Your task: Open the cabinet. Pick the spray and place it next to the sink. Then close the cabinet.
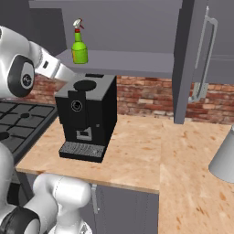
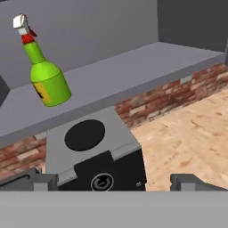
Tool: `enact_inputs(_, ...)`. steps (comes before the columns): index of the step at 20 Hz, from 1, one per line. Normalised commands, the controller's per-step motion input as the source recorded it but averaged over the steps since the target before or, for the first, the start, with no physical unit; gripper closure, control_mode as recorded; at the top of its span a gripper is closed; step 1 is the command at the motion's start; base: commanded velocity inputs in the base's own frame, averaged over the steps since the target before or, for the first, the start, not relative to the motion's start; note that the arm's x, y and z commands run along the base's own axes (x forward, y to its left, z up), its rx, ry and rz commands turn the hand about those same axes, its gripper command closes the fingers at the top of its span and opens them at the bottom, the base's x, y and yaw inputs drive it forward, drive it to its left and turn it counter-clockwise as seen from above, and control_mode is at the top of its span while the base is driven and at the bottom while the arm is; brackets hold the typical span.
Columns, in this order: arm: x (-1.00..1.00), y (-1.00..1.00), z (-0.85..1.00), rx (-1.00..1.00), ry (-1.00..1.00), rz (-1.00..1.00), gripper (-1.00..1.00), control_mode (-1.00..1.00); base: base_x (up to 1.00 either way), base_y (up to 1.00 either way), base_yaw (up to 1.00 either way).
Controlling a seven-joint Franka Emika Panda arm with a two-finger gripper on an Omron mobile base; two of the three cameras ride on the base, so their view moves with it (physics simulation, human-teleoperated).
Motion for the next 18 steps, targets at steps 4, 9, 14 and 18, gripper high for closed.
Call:
enact_inputs(4, 0.37, -0.27, 0.05, 0.00, 0.00, 0.26, -1.00, -1.00, 0.00, 0.00, 0.00)
enact_inputs(9, 0.17, -0.01, 0.25, -0.01, 0.04, 0.29, -1.00, -1.00, 0.00, 0.00, 0.00)
enact_inputs(14, 0.08, 0.08, 0.10, -0.03, 0.05, 0.14, -1.00, -1.00, 0.00, 0.00, 0.00)
enact_inputs(18, 0.21, 0.21, 0.00, 0.00, 0.00, 0.02, -1.00, -1.00, 0.00, 0.00, 0.00)
